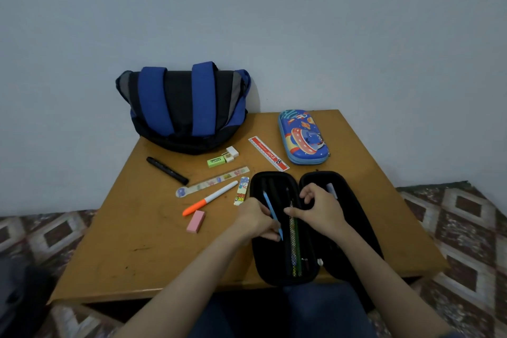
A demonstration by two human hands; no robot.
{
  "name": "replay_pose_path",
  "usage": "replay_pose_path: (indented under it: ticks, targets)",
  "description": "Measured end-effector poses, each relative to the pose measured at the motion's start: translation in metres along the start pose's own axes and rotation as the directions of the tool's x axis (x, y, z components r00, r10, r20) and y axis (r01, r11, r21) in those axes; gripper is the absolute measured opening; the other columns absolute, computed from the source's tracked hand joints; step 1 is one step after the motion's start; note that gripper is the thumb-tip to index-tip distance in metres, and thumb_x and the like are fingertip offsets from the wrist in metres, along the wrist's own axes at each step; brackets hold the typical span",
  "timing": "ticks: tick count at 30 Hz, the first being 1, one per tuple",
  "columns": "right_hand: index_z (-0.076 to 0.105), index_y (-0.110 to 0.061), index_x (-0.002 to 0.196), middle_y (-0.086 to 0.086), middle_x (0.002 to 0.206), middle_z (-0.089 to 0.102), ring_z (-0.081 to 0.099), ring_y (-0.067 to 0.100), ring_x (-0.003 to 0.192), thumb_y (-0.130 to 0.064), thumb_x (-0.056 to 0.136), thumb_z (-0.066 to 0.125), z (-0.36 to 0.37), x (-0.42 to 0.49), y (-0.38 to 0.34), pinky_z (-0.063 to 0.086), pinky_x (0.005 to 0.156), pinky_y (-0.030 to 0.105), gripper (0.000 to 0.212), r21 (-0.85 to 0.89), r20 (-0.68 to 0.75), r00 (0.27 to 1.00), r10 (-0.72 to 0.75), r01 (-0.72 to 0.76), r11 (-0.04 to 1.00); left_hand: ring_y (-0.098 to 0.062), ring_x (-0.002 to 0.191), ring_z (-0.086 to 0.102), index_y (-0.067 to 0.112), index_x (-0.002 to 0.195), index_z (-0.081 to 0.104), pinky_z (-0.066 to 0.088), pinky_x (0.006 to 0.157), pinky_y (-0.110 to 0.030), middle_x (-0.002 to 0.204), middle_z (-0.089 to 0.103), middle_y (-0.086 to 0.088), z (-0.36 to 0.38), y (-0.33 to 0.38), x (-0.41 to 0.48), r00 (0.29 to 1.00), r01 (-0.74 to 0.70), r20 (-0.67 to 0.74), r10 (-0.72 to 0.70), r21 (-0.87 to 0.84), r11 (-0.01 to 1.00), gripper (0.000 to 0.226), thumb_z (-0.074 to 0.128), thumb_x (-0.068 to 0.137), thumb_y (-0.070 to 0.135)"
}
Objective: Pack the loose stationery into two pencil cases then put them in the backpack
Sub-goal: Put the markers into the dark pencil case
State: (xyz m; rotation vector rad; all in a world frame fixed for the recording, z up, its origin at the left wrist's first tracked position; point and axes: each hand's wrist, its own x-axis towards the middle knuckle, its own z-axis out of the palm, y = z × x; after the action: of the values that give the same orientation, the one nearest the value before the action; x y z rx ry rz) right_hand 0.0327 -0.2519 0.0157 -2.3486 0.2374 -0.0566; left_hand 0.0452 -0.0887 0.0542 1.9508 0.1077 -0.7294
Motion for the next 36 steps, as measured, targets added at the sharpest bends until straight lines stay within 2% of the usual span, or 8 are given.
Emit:
replay_pose_path:
  ticks: [8,11,13,19,22,25,28,36]
  targets:
    - [0.051,-0.018,0.087,-0.009,0.077,0.048,0.052,0.011,0.079,-0.043,0.083,0.064,0.003,0.002,0.003,0.037,0.060,0.019,0.029,-0.015,-0.043,0.998,-0.054,0.054,0.998,-0.014,0.047,0.060,0.000,0.085,0.063,0.057,0.061,-0.026,0.064,0.063,-0.007,0.013,-0.013,-0.006,0.998,-0.060,-0.028,0.064,0.105,0.993,0.028,0.051,0.096,0.023]
    - [0.052,-0.017,0.087,-0.006,0.079,0.050,0.052,0.011,0.079,-0.040,0.083,0.065,0.003,0.003,0.004,0.036,0.059,0.015,0.027,-0.017,-0.053,0.996,-0.065,0.064,0.998,-0.007,0.042,0.059,0.007,0.074,0.061,0.052,0.049,-0.017,0.063,0.063,-0.002,0.019,-0.016,-0.010,0.994,-0.103,-0.015,0.106,0.121,0.987,0.032,0.054,0.094,0.031]
    - [0.052,-0.016,0.089,-0.005,0.081,0.051,0.052,0.011,0.080,-0.040,0.082,0.067,0.003,0.002,0.003,0.036,0.060,0.015,0.028,-0.023,-0.048,0.997,-0.065,0.064,0.998,-0.003,0.038,0.057,0.009,0.068,0.059,0.045,0.042,-0.011,0.064,0.061,0.001,0.021,-0.016,-0.012,0.989,-0.143,-0.003,0.145,0.161,0.976,0.031,0.056,0.093,0.027]
    - [0.052,-0.017,0.089,-0.008,0.079,0.050,0.052,0.010,0.077,-0.048,0.069,0.076,0.003,0.001,0.001,0.039,0.062,0.022,0.043,-0.027,-0.053,0.998,-0.041,0.039,0.999,-0.009,0.054,0.062,0.013,0.070,0.054,0.053,0.056,-0.020,0.081,0.067,-0.012,0.025,-0.017,-0.015,0.991,-0.129,0.018,0.130,0.337,0.933,0.025,0.053,0.094,0.017]
    - [0.052,-0.017,0.090,-0.007,0.080,0.051,0.051,0.010,0.077,-0.051,0.063,0.079,0.003,0.000,0.000,0.040,0.063,0.023,0.051,-0.037,-0.044,0.999,-0.029,0.027,0.999,-0.012,0.054,0.060,0.008,0.072,0.059,0.052,0.056,-0.023,0.060,0.058,-0.003,0.026,-0.016,-0.016,0.980,-0.149,-0.050,0.192,0.452,0.879,0.023,0.057,0.092,0.019]
    - [0.051,-0.017,0.090,-0.006,0.081,0.051,0.052,0.012,0.077,-0.051,0.060,0.081,0.004,0.000,-0.001,0.042,0.065,0.027,0.055,-0.064,-0.049,0.998,-0.025,0.022,0.998,-0.020,0.069,0.064,0.003,0.091,0.066,0.057,0.071,-0.032,0.074,0.062,-0.006,0.021,-0.016,-0.015,0.957,-0.170,-0.118,0.265,0.513,0.841,0.018,0.065,0.087,0.020]
    - [0.051,-0.016,0.090,-0.005,0.082,0.051,0.053,0.013,0.078,-0.052,0.058,0.082,0.004,0.000,-0.003,0.044,0.067,0.030,0.057,-0.094,-0.049,0.999,-0.023,0.018,0.995,-0.015,0.082,0.062,0.009,0.096,0.065,0.053,0.069,-0.024,0.087,0.061,-0.002,0.012,-0.019,-0.014,0.938,-0.198,-0.152,0.311,0.502,0.842,0.024,0.072,0.081,0.026]
    - [0.050,-0.017,0.092,-0.006,0.085,0.050,0.051,0.011,0.080,-0.050,0.059,0.082,0.003,-0.001,-0.004,0.042,0.066,0.027,0.056,-0.072,-0.029,0.999,-0.019,0.017,0.997,-0.006,0.081,0.056,0.016,0.101,0.068,0.046,0.072,-0.018,0.101,0.067,0.001,-0.051,-0.027,0.001,0.820,-0.191,-0.401,0.409,0.481,0.856,0.015,0.059,0.091,0.020]
